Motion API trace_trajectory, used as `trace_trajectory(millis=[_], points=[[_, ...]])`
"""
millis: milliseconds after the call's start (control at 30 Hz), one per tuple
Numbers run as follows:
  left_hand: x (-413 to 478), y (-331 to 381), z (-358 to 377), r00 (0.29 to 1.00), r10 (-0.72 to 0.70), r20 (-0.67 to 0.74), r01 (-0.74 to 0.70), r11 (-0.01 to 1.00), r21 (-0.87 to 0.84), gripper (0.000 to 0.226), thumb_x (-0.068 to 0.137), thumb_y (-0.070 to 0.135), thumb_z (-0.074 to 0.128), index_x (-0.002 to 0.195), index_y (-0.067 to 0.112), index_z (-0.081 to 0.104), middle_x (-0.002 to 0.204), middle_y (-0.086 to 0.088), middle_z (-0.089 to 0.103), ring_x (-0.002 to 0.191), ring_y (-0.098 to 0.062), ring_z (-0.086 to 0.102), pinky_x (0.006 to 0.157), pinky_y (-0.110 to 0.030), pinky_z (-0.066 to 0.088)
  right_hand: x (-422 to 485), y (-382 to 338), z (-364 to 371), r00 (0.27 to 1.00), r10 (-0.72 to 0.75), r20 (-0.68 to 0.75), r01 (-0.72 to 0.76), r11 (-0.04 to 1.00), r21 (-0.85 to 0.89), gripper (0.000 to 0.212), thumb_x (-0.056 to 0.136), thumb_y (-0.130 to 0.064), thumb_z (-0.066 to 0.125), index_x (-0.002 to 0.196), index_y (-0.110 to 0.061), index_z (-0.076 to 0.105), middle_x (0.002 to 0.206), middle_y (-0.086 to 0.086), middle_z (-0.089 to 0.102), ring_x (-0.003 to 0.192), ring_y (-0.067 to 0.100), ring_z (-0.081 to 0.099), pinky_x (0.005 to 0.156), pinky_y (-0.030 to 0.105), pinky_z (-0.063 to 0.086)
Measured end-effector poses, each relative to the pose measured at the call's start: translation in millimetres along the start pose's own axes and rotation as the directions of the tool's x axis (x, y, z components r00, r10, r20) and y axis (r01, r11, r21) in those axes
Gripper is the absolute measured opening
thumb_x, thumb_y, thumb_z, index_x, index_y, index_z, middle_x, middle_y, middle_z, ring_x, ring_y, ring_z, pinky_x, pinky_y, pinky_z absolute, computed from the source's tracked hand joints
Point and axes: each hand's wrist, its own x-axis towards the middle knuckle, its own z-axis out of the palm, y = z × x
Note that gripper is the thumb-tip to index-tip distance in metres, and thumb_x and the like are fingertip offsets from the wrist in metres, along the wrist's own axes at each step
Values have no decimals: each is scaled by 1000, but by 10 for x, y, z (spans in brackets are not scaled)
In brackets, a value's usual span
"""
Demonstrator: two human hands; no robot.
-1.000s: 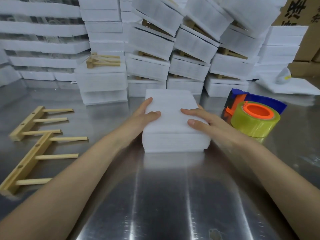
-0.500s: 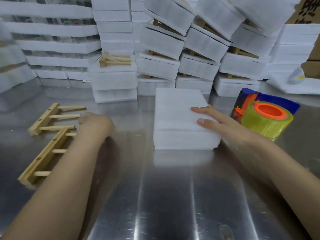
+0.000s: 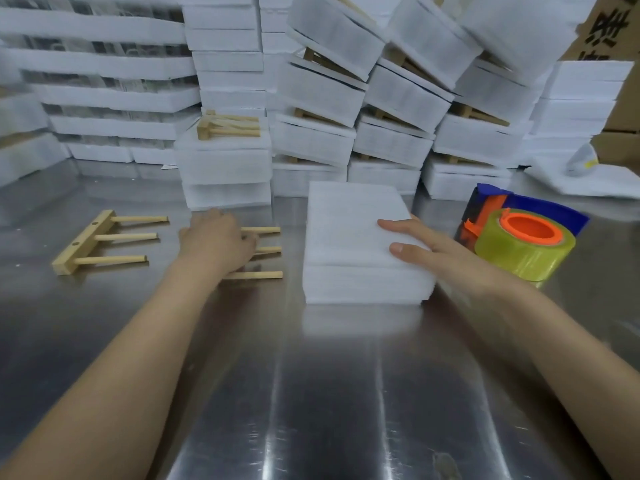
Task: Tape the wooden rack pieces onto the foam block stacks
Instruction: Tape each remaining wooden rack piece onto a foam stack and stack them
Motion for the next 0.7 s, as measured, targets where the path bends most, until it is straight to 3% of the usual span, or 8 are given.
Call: trace_trajectory(millis=[100, 200, 300, 433, 533, 600, 667, 700], points=[[24, 61, 157, 998, 67, 6, -64, 975, -211, 43, 96, 37, 51, 117, 1, 60, 131, -17, 41, 122, -37, 42, 102, -39, 37, -5, -8, 5, 1000, 15, -3, -15, 1000, 16, 43, 75, -56, 63, 117, -56, 58, 110, -53, 44, 105, -25, 45, 90, 16, 38], [70, 134, 207, 998, -13, -55, 0, 975, -223, 34, 94, 22, 51, 120, 0, 54, 127, -24, 46, 120, -38, 43, 97, -38, 38, -5, 0, 1, 1000, 23, 2, -23, 1000, 8, 43, 74, -56, 62, 118, -55, 57, 107, -54, 44, 102, -27, 45, 86, 14, 38], [113, 44, 177, 994, -73, -78, 53, 971, -234, 10, 89, 9, 53, 88, -1, 54, 101, -25, 60, 106, -42, 54, 75, -37, 42, 3, 8, -4, 1000, 11, 15, -11, 1000, -7, 44, 74, -58, 62, 117, -56, 57, 106, -55, 43, 101, -28, 45, 82, 7, 40], [72, -149, -143, 918, -191, -348, 58, 932, -357, 22, 88, 10, 52, 81, -8, 61, 83, -32, 62, 88, -47, 59, 71, -44, 44, 23, 12, -44, 999, 29, 36, -27, 998, -52, 42, 74, -60, 60, 115, -62, 54, 108, -54, 42, 103, -28, 43, 89, 14, 37], [-28, -71, -482, 834, -271, -480, -77, 806, -587, 27, 89, 19, 50, 78, -2, 64, 72, -20, 64, 75, -38, 63, 65, -41, 48, -9, -31, -63, 998, 14, 68, -5, 991, -134, 40, 74, -64, 59, 114, -67, 50, 111, -55, 39, 106, -32, 37, 90, 13, 34], [-76, 214, -630, 868, -191, -459, -198, 714, -671, 20, 85, 18, 55, 79, 4, 68, 72, -11, 68, 66, -24, 65, 67, -31, 54, 82, 19, -55, 991, -96, 95, 119, 954, -276, 46, 79, -61, 59, 123, -59, 50, 124, -49, 36, 119, -23, 34, 97, 15, 34], [-72, 601, -667, 908, -26, -417, -251, 764, -594, 16, 82, 13, 56, 72, 3, 65, 69, -9, 64, 63, -24, 63, 62, -30, 54, -72, 105, -88, 977, -151, 148, 196, 912, -361, 51, 88, -60, 49, 131, -33, 55, 144, -21, 41, 135, 4, 38, 111, 28, 32], [-59, 807, -663, 925, 42, -378, -254, 807, -533, 17, 81, 12, 56, 67, 3, 58, 67, -10, 59, 64, -26, 60, 57, -33, 50, -67, 109, -85, 980, -113, 164, 159, 939, -306, 69, 84, -72, 35, 129, -24, 57, 146, -11, 40, 138, 13, 36, 116, 32, 25]])
